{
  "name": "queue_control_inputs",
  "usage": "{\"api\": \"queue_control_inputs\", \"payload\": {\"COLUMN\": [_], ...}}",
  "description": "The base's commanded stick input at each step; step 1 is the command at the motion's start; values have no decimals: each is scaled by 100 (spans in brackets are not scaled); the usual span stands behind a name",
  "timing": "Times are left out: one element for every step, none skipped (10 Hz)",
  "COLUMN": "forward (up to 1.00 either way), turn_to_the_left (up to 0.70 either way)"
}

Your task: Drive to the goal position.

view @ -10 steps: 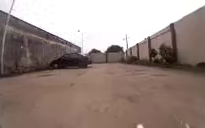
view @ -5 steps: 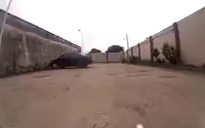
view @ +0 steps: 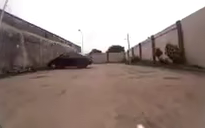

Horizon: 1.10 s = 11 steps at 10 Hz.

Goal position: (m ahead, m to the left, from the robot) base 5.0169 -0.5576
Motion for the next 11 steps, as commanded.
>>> {"api": "queue_control_inputs", "payload": {"forward": [70, 70, 70, 70, 70, 70, 70, 70, 70, 70, 70], "turn_to_the_left": [0, 0, 0, 0, 0, 0, 0, 0, 0, 0, 0]}}
